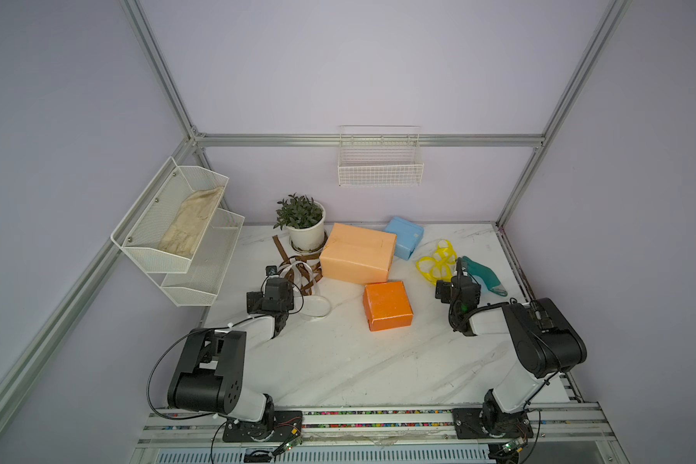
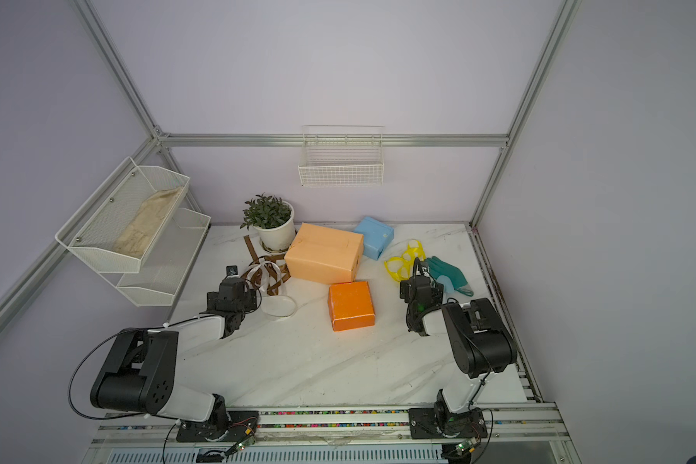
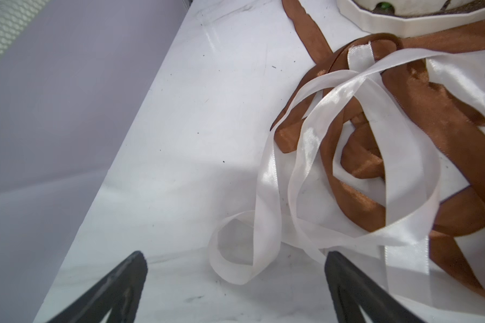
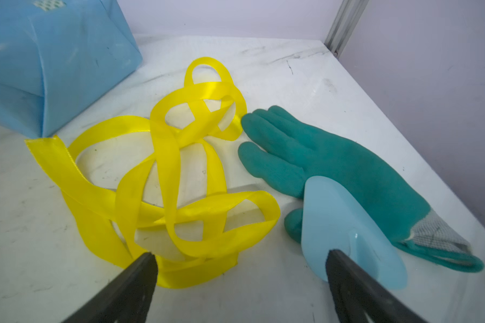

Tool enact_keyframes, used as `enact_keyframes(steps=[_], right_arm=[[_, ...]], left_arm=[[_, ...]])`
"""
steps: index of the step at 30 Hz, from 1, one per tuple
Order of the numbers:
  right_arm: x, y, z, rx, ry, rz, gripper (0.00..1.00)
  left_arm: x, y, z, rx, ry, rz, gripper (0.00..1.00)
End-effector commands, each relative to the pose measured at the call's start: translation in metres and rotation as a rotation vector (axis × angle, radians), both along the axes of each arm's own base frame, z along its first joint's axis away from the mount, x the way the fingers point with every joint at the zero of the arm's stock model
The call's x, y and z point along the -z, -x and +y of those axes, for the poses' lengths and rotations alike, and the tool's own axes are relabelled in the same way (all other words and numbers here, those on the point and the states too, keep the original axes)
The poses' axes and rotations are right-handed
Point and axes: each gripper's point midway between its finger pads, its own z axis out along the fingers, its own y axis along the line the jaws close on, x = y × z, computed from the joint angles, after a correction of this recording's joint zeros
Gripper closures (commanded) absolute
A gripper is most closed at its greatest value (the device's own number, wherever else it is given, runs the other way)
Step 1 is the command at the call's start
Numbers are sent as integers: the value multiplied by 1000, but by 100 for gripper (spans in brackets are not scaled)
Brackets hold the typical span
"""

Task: Untie the ribbon bows on the gift boxes
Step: Reset both arms

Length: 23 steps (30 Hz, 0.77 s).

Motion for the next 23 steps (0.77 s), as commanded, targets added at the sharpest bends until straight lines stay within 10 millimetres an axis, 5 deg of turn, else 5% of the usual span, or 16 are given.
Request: enact_keyframes(steps=[1, 10, 23], right_arm=[[-42, -14, 4, -79, -26, -240, 3], [-30, -9, -7, -92, -94, -246, 3], [-29, -12, -6, -98, -112, -242, 3]], left_arm=[[-55, -25, 2, 24, 6, -314, 0], [-46, -15, -23, 207, 62, -481, 0], [-41, -25, -20, 188, 65, -418, 0]])
